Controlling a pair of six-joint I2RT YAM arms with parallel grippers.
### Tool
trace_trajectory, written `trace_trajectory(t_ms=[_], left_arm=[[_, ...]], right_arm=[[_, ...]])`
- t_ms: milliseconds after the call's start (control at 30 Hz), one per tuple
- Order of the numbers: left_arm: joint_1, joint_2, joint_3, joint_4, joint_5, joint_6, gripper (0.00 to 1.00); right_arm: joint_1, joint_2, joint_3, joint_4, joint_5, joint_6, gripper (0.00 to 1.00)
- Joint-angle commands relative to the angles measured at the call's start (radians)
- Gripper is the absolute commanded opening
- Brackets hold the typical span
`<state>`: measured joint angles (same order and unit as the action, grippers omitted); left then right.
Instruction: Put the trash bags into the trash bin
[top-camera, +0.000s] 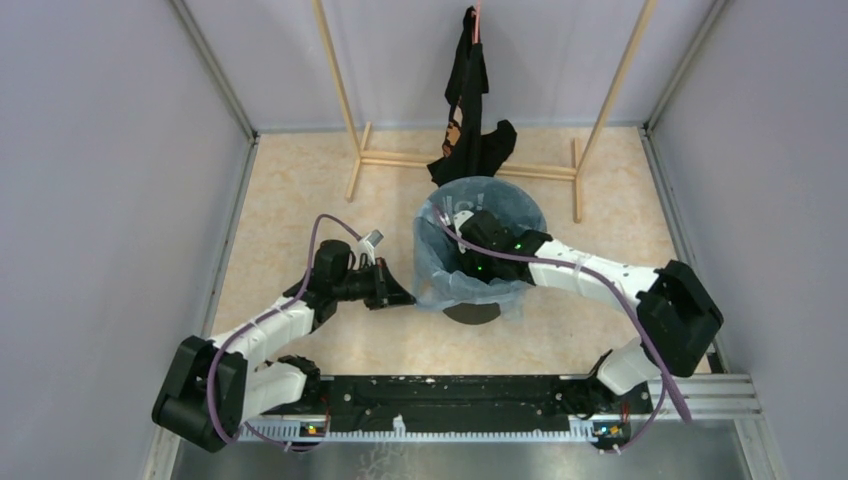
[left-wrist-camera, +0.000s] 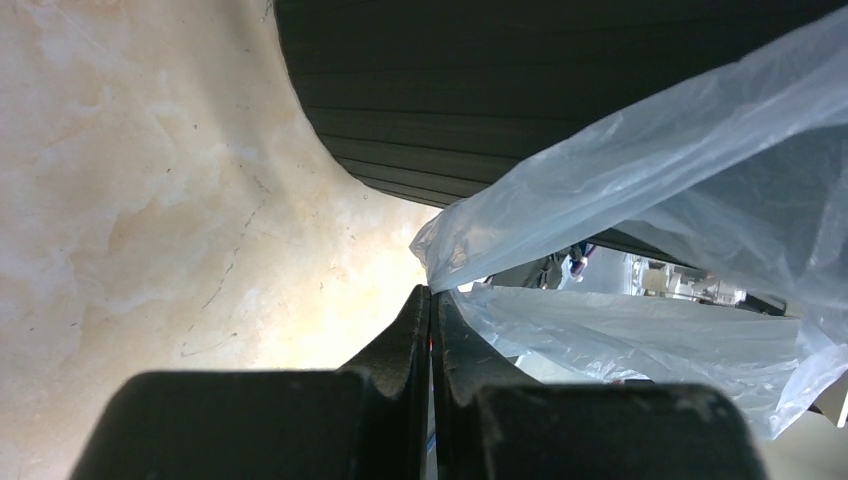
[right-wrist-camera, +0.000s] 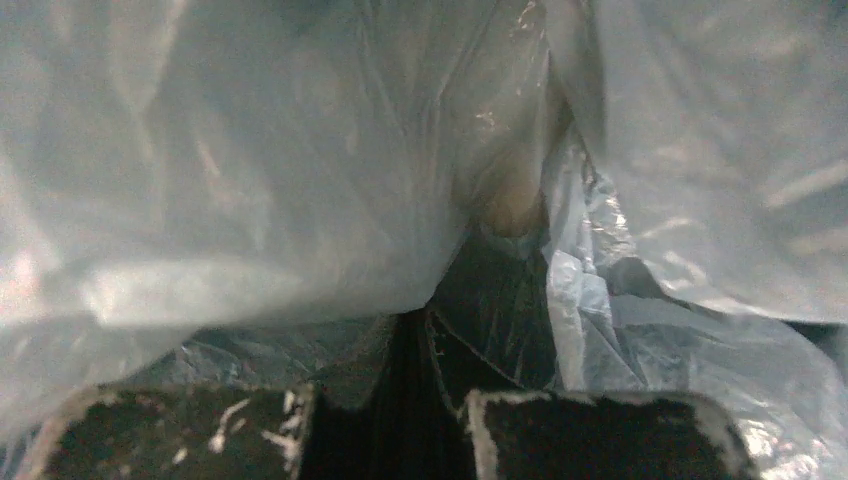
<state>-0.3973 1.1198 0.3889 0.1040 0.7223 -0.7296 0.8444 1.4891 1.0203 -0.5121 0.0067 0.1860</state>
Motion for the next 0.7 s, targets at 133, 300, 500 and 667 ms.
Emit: trace_trajectory(t_ms=[133,300,500,667], left_arm=[[-0.004,-0.024,0.038,0.005,0.021,0.017,0.06],[-0.004,-0.032,0.043,-0.001,0.019,0.018,0.06],[-0.004,-0.028,0.045,0.0,0.022,0.02,0.06],[-0.005,-0.027,0.04,-0.003,0.02,0.025,0.07]], right_arm=[[0.008,0.118,0.007,0.091,-0.003,0.036,0.06],[0.008,0.147,0.033,0.062,-0.003,0.052,0.14],[0.008,0.137,0.083,0.009,-0.003,0.067,0.23],[0.008,0.045,0.109,-0.035,-0.032,0.093,0.34]])
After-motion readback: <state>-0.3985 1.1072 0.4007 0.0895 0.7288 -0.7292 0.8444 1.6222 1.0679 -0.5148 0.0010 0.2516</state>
